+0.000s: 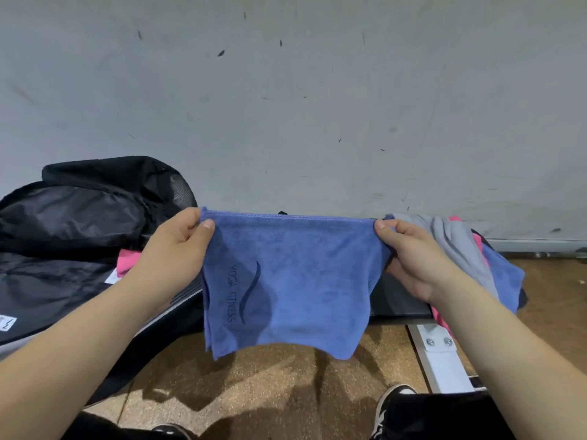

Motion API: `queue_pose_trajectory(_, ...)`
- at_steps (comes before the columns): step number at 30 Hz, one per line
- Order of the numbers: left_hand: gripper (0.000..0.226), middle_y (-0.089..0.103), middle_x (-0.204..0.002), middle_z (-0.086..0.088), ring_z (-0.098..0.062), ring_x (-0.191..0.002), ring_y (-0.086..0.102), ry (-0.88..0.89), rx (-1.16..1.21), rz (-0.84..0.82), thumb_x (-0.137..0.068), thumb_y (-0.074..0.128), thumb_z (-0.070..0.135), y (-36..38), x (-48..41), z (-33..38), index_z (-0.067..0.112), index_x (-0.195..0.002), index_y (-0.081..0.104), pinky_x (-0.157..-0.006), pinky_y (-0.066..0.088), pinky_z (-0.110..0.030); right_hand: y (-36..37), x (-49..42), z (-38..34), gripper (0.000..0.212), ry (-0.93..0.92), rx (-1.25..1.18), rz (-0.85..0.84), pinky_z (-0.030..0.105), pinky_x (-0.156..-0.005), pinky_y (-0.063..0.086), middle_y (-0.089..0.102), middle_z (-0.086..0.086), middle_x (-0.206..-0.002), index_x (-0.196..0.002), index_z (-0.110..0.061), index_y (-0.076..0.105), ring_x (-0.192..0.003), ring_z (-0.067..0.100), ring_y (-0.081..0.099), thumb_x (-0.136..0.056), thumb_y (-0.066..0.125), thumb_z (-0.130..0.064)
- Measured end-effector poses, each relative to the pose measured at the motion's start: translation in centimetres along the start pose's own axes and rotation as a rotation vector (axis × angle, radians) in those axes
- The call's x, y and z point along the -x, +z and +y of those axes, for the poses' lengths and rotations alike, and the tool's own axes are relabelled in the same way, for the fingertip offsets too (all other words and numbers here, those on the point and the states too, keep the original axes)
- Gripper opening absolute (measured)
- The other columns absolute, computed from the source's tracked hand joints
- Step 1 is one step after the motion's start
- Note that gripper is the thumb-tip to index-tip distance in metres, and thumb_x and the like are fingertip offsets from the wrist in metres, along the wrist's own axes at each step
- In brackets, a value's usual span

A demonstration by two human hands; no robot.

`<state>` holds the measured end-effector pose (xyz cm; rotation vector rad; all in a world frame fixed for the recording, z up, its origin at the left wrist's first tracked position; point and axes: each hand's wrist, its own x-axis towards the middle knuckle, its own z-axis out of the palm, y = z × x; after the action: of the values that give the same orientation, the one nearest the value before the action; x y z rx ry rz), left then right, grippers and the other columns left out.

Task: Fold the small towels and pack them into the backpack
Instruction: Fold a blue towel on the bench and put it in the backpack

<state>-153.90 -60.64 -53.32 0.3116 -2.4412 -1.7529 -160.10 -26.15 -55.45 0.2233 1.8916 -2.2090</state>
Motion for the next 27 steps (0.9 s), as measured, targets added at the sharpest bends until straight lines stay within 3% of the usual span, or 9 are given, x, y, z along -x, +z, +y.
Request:
queue_pose_trajectory(4,0.026,0.081,-0.094,-0.004,-0.018,-0.085,0.073,-0.042,0.053,-0.026,-0.111,0.049,0.021,-0.1,0.4,-0.1,0.018,-0.104,0.074,-0.078,0.055,-0.038,-0.3,1.5,-1.1,0.015,0.007,-0.066,-0.068,0.027,-0.067,0.059,0.073,0.006,-0.086,-0.088,-0.013,0.067,-0.079,0.018,0.07,-0.101,0.062,-0.019)
queue_pose_trajectory(7,0.026,0.079,-0.103,-0.02,-0.031,-0.093,0.072,-0.07,0.161,-0.115,-0.11,0.051,0.018,-0.3,1.0,0.2,0.01,-0.106,0.076,-0.085,0.054,-0.044,-1.8,3.0,-2.5,0.013,0.002,-0.032,-0.19,0.023,-0.061,0.057,0.069,0.003,-0.077,-0.079,-0.014,0.067,-0.071,0.016,0.065,-0.092,0.064,-0.015)
queue_pose_trajectory(10,0.027,0.078,-0.106,-0.025,-0.033,-0.093,0.073,-0.075,0.227,-0.19,-0.109,0.052,0.018,0.0,1.8,1.0,0.004,-0.111,0.075,-0.087,0.054,-0.045,-3.3,4.3,-3.6,0.006,0.038,-0.04,-0.331,0.026,-0.067,0.059,0.071,0.01,-0.084,-0.085,-0.012,0.071,-0.074,0.019,0.069,-0.084,0.07,-0.019)
queue_pose_trajectory(13,0.027,0.08,-0.104,-0.018,-0.035,-0.096,0.075,-0.069,0.15,-0.157,-0.11,0.052,0.021,0.3,1.4,0.8,0.011,-0.107,0.077,-0.091,0.056,-0.05,-4.3,3.6,-2.7,0.008,-0.153,0.398,-0.141,0.03,-0.069,0.055,0.073,0.012,-0.094,-0.095,-0.018,0.071,-0.08,0.021,0.066,-0.096,0.069,-0.011)
queue_pose_trajectory(16,0.026,0.083,-0.094,-0.004,-0.031,-0.092,0.077,0.008,-0.085,-0.118,-0.109,0.053,0.022,0.5,0.8,0.0,0.022,-0.102,0.077,-0.089,0.059,-0.049,-3.9,2.7,-2.0,0.021,-0.317,0.925,-0.003,0.03,-0.056,0.056,0.072,0.005,-0.097,-0.104,-0.03,0.066,-0.06,0.01,0.063,-0.104,0.057,-0.011)
queue_pose_trajectory(19,0.024,0.082,-0.088,0.001,-0.032,-0.091,0.078,0.028,-0.192,-0.109,-0.108,0.054,0.023,0.6,0.2,-0.3,0.025,-0.098,0.076,-0.09,0.061,-0.053,-3.8,2.0,-1.9,0.019,-0.237,0.86,0.034,0.03,-0.047,0.055,0.068,0.003,-0.096,-0.116,-0.024,0.064,-0.043,0.013,0.061,-0.105,0.055,-0.012)
queue_pose_trajectory(21,0.023,0.082,-0.086,0.0,-0.03,-0.087,0.077,0.051,-0.237,-0.103,-0.107,0.055,0.025,0.7,-0.2,-0.2,0.023,-0.1,0.076,-0.089,0.062,-0.052,-3.7,1.5,-2.0,0.02,-0.177,0.703,0.058,0.039,-0.057,0.064,0.064,0.008,-0.095,-0.12,-0.019,0.065,-0.055,0.022,0.067,-0.105,0.055,-0.01)
queue_pose_trajectory(24,0.024,0.081,-0.084,-0.001,-0.01,-0.066,0.071,0.065,-0.233,-0.044,-0.107,0.055,0.02,0.9,-0.8,0.0,0.022,-0.099,0.078,-0.066,0.065,-0.035,-3.2,0.7,-1.8,0.017,-0.176,0.602,0.107,0.038,-0.065,0.066,0.065,0.018,-0.108,-0.116,-0.018,0.068,-0.078,0.027,0.072,-0.105,0.057,-0.01)
queue_pose_trajectory(27,0.025,0.082,-0.093,-0.002,-0.016,-0.084,0.079,-0.021,-0.1,-0.04,-0.109,0.053,0.017,1.2,-1.1,0.0,0.017,-0.104,0.078,-0.074,0.067,-0.038,-3.0,0.1,-1.5,0.013,-0.191,0.563,0.106,0.045,-0.071,0.066,0.072,0.019,-0.108,-0.112,-0.013,0.071,-0.086,0.024,0.073,-0.1,0.066,-0.012)
